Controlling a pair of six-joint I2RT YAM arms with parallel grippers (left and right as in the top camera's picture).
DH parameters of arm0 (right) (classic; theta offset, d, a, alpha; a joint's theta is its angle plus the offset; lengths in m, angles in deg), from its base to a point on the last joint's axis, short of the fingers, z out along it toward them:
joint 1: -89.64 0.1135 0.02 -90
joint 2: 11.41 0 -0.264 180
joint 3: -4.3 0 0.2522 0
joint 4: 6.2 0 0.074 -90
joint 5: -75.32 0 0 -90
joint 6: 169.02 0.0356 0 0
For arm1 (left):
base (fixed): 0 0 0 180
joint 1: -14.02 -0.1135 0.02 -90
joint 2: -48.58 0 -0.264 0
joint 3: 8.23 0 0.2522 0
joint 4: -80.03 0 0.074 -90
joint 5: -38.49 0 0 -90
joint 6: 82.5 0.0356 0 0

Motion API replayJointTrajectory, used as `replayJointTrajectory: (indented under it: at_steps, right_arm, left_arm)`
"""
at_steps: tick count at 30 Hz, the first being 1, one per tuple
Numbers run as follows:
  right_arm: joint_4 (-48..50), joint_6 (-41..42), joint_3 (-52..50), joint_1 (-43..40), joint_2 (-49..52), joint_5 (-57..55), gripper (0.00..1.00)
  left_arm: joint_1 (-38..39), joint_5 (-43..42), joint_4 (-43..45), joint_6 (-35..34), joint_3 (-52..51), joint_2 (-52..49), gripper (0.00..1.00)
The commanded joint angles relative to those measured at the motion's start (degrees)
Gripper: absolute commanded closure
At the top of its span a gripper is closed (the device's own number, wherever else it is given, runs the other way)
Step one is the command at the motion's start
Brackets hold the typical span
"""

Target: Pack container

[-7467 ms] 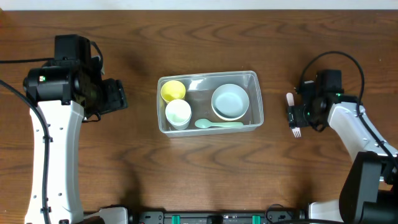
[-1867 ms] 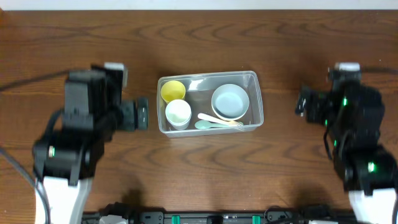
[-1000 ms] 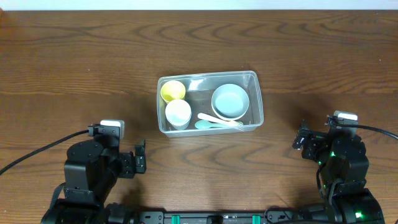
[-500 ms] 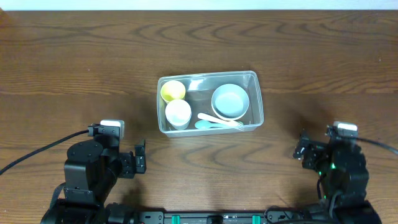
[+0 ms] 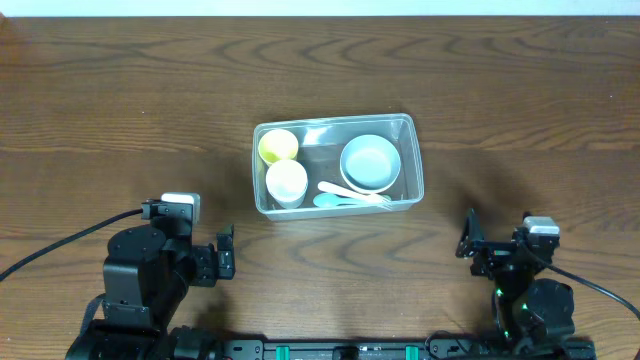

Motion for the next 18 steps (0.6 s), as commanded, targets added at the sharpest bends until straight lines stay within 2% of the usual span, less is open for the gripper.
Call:
replayJointTrajectory:
  at_steps: [1,5,7,12,18]
  right_arm:
    - [9.94,-4.17,-4.98,-1.18,-0.57,1.86,0.01]
    - [22.14,-12.74,-10.01,-2.60,-0.57,8.41,0.01]
    - [24.39,-17.09,-11.45,-2.64,-0.57,10.99,0.01]
    - [18.14,-18.16,-11.63,-3.06,-0.57,10.29,0.01]
    - [18.60,-17.75,-11.63,-3.13,-0.57,10.19,0.01]
  left_arm:
    - [0.17,0.79,0.00,-0.04,-0.11,0.11,0.02]
    - [0.17,0.81,0.00,-0.04,-0.11,0.11,0.02]
    - [0.17,0.81,0.00,-0.04,-0.11,0.11,0.02]
    - [0.17,0.81,0.00,-0.02,-0.11,0.11,0.02]
    - [0.17,0.79,0.00,-0.04,-0.11,0.11,0.02]
